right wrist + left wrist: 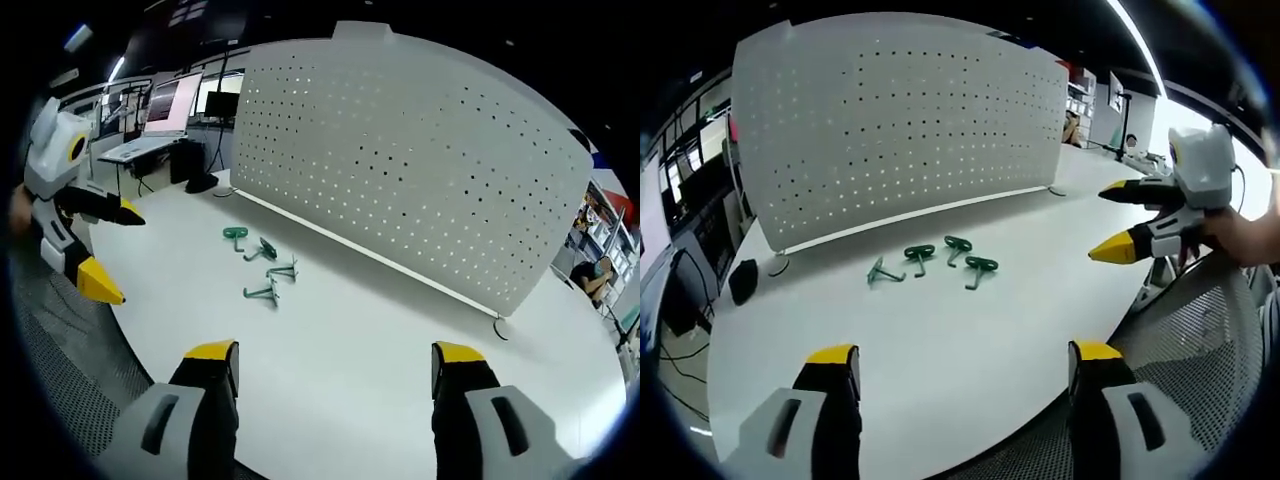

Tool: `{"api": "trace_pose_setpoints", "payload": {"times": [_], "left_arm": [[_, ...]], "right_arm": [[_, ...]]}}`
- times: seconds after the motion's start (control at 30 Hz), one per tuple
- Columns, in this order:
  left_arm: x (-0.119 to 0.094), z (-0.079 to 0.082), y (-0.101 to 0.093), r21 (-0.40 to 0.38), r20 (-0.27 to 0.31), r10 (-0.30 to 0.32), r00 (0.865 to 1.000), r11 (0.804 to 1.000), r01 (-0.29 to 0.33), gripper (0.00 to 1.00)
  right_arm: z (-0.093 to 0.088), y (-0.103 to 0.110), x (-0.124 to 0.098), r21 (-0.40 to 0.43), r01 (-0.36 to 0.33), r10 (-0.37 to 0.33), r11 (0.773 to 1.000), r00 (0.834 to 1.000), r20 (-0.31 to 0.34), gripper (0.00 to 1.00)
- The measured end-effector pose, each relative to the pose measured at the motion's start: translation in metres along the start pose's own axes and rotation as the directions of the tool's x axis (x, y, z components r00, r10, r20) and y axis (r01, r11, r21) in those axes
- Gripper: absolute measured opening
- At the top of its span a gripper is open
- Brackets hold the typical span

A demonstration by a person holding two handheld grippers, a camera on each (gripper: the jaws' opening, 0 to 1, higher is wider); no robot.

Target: Insert the hook assembly into the mounting plate slot until the hook locks in place.

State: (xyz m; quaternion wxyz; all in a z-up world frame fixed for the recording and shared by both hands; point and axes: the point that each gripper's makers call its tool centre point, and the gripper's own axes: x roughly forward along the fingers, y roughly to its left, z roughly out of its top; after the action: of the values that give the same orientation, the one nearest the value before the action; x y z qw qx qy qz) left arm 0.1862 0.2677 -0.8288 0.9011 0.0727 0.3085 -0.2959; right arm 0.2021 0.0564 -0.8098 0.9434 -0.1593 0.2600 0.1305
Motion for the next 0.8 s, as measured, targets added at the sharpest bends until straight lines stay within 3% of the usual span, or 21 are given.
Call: {"api": "trace_pose_setpoints", "payload": {"times": [0.1,0.2,0.3,0.4,0.6,0.8], "left_arm": [[0.0,-0.002,0.002,-0.016,-0.011,-0.001,1.0,1.0,0.001,0.89],[0.004,-0.009,0.0,-0.036,-0.045,-0.015,0.999,0.999,0.014,0.98],[0.001,-0.006,0.005,-0.012,-0.039,0.0,0.999,1.0,0.0,0.95],[0.002,0.003,0.021,-0.05,-0.019,0.007,1.0,0.999,-0.007,0.96],[0.01,0.015,0.058,-0.028,-0.017,0.047,0.999,0.998,-0.048,0.86],[0.029,0.016,0.073,-0.013,-0.023,0.039,0.999,0.999,-0.039,0.74]], "right_arm": [[0.0,0.001,0.0,0.0,-0.005,0.005,1.0,1.0,-0.001,0.75],[0.0,0.002,0.001,0.002,-0.011,0.011,1.0,1.0,-0.003,0.75],[-0.001,0.001,0.001,0.009,-0.012,0.012,1.0,1.0,-0.004,0.75],[-0.001,0.003,0.001,0.01,-0.022,0.022,1.0,1.0,-0.007,0.74],[-0.002,0.005,0.001,0.01,-0.032,0.032,0.999,0.999,-0.011,0.73],[-0.003,0.006,0.002,0.015,-0.037,0.037,0.999,0.999,-0.015,0.72]]}}
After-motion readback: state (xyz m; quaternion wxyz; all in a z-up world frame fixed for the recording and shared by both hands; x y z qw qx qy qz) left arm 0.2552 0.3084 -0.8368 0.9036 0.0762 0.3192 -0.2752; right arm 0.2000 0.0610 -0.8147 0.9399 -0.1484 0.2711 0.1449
